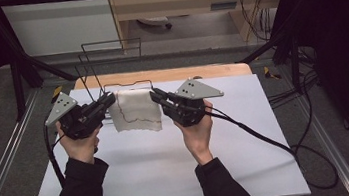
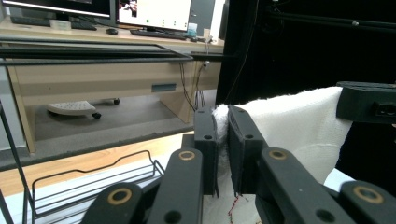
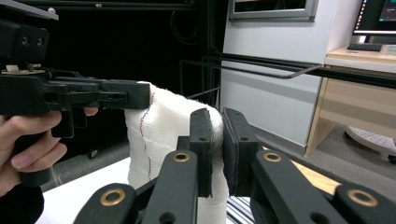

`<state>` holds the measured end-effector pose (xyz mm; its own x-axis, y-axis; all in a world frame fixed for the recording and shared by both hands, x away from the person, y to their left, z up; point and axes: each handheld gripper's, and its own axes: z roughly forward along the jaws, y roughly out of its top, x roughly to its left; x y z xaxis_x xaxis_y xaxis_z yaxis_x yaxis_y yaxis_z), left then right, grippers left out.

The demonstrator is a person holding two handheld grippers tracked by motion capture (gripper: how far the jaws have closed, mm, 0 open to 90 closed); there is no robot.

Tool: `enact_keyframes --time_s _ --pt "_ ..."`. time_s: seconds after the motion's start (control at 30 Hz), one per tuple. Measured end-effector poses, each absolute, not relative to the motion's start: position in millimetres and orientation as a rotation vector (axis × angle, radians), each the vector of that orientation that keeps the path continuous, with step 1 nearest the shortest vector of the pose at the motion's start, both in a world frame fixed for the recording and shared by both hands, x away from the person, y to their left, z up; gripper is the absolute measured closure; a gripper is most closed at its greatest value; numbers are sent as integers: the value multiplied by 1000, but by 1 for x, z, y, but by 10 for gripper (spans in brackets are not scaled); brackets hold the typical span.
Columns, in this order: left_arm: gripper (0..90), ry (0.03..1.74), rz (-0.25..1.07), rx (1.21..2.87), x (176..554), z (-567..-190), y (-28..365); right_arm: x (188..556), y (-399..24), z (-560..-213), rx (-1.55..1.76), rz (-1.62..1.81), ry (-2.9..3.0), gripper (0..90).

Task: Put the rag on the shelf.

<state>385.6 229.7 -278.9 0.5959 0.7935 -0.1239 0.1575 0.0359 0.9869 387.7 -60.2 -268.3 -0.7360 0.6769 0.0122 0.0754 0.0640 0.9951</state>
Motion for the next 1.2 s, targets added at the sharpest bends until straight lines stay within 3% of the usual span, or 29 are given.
enact_keyframes --time_s 1.2 --pt "826 848 663 1382 412 -231 251 419 -31 -221 693 1744 1802 833"
